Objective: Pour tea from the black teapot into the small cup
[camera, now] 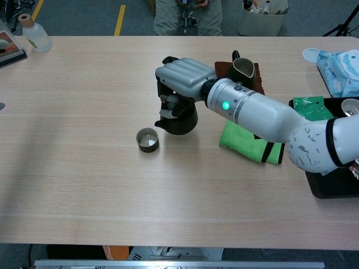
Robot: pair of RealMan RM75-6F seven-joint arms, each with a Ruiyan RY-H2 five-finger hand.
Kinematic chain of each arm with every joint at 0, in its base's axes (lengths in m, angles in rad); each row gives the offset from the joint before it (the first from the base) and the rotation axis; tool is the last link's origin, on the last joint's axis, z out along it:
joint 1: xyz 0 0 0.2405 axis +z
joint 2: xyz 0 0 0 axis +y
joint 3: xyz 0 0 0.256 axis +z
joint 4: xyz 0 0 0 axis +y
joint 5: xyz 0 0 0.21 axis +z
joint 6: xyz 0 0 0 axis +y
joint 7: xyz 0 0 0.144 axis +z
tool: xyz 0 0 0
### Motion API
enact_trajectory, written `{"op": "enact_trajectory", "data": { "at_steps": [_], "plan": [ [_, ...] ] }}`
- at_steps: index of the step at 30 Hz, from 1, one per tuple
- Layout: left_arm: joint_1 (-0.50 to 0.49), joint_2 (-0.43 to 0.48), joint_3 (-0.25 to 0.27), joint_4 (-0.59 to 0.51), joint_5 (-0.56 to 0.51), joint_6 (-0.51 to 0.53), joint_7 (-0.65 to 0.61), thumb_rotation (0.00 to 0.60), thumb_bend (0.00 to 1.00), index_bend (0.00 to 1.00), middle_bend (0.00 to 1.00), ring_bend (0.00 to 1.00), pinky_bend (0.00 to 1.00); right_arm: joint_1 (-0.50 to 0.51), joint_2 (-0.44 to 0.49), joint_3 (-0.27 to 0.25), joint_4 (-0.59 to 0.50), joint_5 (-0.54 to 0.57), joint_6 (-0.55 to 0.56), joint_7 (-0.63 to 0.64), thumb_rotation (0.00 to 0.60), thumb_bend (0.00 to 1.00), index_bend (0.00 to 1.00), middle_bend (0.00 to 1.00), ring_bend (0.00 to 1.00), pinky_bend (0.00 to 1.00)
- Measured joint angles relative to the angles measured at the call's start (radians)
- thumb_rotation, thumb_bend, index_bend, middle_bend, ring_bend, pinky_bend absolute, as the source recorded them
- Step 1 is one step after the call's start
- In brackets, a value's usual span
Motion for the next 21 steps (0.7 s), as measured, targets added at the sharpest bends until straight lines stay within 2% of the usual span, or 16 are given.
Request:
{"op": "enact_trajectory", "data": {
  "at_steps": [21],
  "plan": [
    [0.052, 0.004, -0.021, -0.014, 0.039, 0.012, -0.002, 0.6, 0.25, 0.02, 0.11, 0.15, 0.08, 0.157, -0.048, 0.004, 0.072, 0.109, -0.021, -0.154, 0.559, 0.28, 1.0, 0.91, 0.87, 0.01]
  ]
}}
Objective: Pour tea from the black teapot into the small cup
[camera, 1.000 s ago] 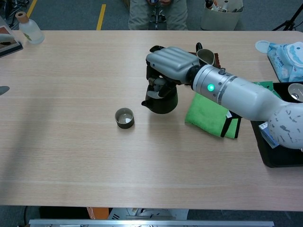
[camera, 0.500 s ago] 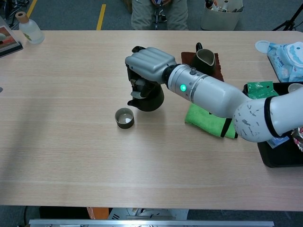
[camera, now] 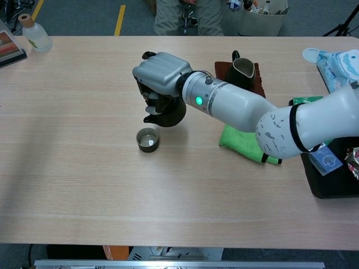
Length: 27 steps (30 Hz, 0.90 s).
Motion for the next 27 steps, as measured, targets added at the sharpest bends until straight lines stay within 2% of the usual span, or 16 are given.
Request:
{"op": "enact_trajectory", "data": {
  "at_steps": [17, 27],
  "plan": [
    [0.028, -0.008, -0.013, -0.001, 0.023, 0.004, -0.004, 0.6, 0.25, 0.02, 0.11, 0.14, 0.08, 0.084, -0.009, -0.059, 0.002, 0.039, 0.013, -0.115, 0.563, 0.28, 1.0, 0.91, 0.87, 0.01],
    [0.036, -0.012, -0.02, 0.001, 0.031, -0.001, -0.006, 0.6, 0.25, 0.02, 0.11, 0.14, 0.08, 0.108, -0.011, -0.074, 0.002, 0.056, 0.026, -0.143, 0.562, 0.28, 1.0, 0.91, 0.87, 0.01]
  ]
}}
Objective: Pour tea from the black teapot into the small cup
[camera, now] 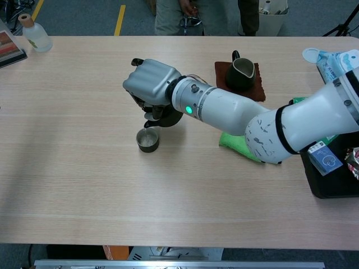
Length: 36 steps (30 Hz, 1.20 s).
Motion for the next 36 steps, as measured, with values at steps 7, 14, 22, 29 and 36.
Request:
{"op": "enact_trajectory", "data": {
  "at_steps": [7, 14, 22, 29, 36],
  "plan": [
    [0.004, -0.002, -0.004, 0.0, 0.003, -0.004, 0.0, 0.6, 0.25, 0.02, 0.11, 0.14, 0.08, 0.016, 0.004, -0.007, -0.002, 0.011, 0.008, -0.019, 0.563, 0.28, 1.0, 0.91, 0.87, 0.01],
    [0.007, -0.002, -0.01, -0.001, 0.005, -0.006, 0.001, 0.6, 0.25, 0.02, 0.11, 0.14, 0.08, 0.028, 0.01, -0.014, -0.006, 0.022, 0.016, -0.034, 0.564, 0.28, 1.0, 0.91, 0.87, 0.01],
    [0.01, -0.001, -0.015, -0.002, 0.007, -0.009, 0.003, 0.6, 0.25, 0.02, 0.11, 0.14, 0.08, 0.038, 0.013, -0.022, -0.012, 0.033, 0.026, -0.048, 0.565, 0.28, 1.0, 0.91, 0.87, 0.01],
    [0.011, 0.0, -0.018, -0.003, 0.007, -0.013, 0.003, 0.6, 0.25, 0.02, 0.11, 0.14, 0.08, 0.042, 0.013, -0.03, -0.01, 0.035, 0.033, -0.054, 0.565, 0.28, 1.0, 0.91, 0.87, 0.01],
    [0.012, -0.001, -0.021, -0.001, 0.007, -0.016, 0.004, 0.6, 0.25, 0.02, 0.11, 0.14, 0.08, 0.047, 0.011, -0.038, -0.01, 0.039, 0.037, -0.066, 0.567, 0.28, 1.0, 0.91, 0.87, 0.01]
  ]
}}
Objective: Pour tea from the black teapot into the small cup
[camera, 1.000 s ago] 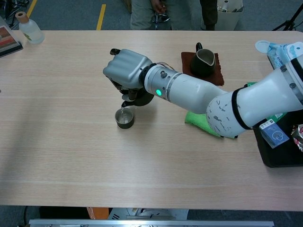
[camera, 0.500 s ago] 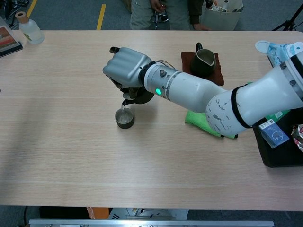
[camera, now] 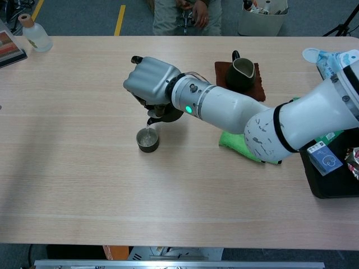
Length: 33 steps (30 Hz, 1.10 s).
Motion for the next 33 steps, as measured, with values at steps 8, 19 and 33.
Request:
{"op": "enact_trajectory", "data": {
  "at_steps": [8, 19, 33],
  "plan": [
    [0.0, -0.002, -0.003, 0.002, 0.002, -0.003, 0.001, 0.6, 0.25, 0.02, 0.11, 0.14, 0.08, 0.003, -0.001, -0.005, -0.005, 0.006, 0.007, -0.007, 0.567, 0.28, 1.0, 0.91, 0.87, 0.01],
    [0.001, -0.004, -0.006, 0.004, 0.0, -0.006, 0.002, 0.6, 0.25, 0.02, 0.11, 0.14, 0.08, -0.01, -0.007, -0.01, -0.006, -0.008, 0.013, 0.019, 0.568, 0.28, 1.0, 0.91, 0.87, 0.01],
    [0.0, -0.009, -0.007, -0.001, -0.001, -0.012, 0.014, 0.6, 0.25, 0.02, 0.11, 0.14, 0.08, -0.081, -0.011, -0.001, 0.0, -0.083, 0.027, 0.162, 0.567, 0.28, 1.0, 0.91, 0.87, 0.01]
  ]
}}
